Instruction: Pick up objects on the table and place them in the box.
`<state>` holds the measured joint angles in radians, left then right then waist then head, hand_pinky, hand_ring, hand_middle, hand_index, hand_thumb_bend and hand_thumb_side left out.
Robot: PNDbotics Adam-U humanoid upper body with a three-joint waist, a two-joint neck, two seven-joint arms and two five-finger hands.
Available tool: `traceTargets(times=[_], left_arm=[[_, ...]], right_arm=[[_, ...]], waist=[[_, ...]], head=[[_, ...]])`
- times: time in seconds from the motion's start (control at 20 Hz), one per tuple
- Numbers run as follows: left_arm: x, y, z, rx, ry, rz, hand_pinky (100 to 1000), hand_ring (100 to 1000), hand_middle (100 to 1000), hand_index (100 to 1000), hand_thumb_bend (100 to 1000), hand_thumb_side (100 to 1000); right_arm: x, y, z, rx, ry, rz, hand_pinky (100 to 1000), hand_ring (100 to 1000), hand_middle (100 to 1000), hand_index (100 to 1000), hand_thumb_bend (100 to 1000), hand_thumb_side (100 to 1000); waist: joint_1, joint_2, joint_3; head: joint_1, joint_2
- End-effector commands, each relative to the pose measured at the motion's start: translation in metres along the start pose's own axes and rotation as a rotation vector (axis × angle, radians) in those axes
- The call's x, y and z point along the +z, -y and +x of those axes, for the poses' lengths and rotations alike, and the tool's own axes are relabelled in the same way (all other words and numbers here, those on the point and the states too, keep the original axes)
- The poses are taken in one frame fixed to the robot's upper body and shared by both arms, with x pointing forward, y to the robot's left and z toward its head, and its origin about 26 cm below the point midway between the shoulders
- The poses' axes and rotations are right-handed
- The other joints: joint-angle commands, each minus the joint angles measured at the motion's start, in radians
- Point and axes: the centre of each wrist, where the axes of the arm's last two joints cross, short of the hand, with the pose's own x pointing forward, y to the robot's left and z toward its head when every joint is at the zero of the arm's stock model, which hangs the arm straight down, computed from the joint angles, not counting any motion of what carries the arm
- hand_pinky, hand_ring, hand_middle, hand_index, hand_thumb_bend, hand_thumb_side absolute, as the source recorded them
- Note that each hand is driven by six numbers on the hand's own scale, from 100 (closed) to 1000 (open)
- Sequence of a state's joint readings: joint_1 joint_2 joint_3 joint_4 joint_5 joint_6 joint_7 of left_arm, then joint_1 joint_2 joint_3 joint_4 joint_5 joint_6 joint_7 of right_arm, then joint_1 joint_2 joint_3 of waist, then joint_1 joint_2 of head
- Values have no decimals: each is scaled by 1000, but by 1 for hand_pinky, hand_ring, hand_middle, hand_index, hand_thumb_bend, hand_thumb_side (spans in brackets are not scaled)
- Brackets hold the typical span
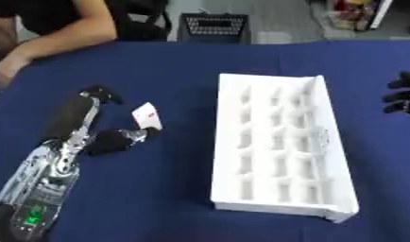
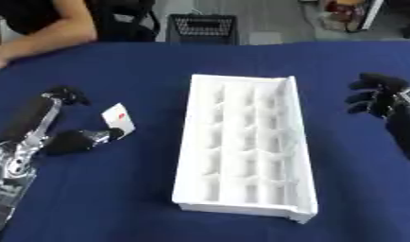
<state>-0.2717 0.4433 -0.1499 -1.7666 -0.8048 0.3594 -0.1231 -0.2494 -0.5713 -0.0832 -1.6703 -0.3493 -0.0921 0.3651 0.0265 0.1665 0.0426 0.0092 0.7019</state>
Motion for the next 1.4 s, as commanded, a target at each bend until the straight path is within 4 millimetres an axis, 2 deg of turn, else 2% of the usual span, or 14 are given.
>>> traceTargets(times=[0.05,0.55,0.95,1.25,1.4], left_arm=[[-4,-7,4,-12,16,19,935,810,814,740,933,602],[-15,4,9,-15,33,-19,935,808,812,727,934,607],[-20,13,4,-31,21,-71,935,808,811,699,925,584],[-21,14,-3,-57,0,-88,934,807,812,680,914,550],[-21,13,-5,-61,-6,-90,933,805,811,672,853,532]], right_arm=[[-3,5,8,26,20,6,652,701,734,861,100,924],[-4,5,8,23,21,10,652,701,733,861,100,926],[-4,4,8,22,19,11,653,701,734,862,100,926],[-4,4,7,22,18,11,653,701,734,862,100,927],[-3,4,7,23,17,11,653,701,734,862,100,926]], waist=[[-1,-16,-1],[0,-16,-7],[0,-17,-10],[2,-16,-9],[2,-16,-9]], head=[[10,-11],[12,-11],[15,-10],[14,-10],[14,-10]])
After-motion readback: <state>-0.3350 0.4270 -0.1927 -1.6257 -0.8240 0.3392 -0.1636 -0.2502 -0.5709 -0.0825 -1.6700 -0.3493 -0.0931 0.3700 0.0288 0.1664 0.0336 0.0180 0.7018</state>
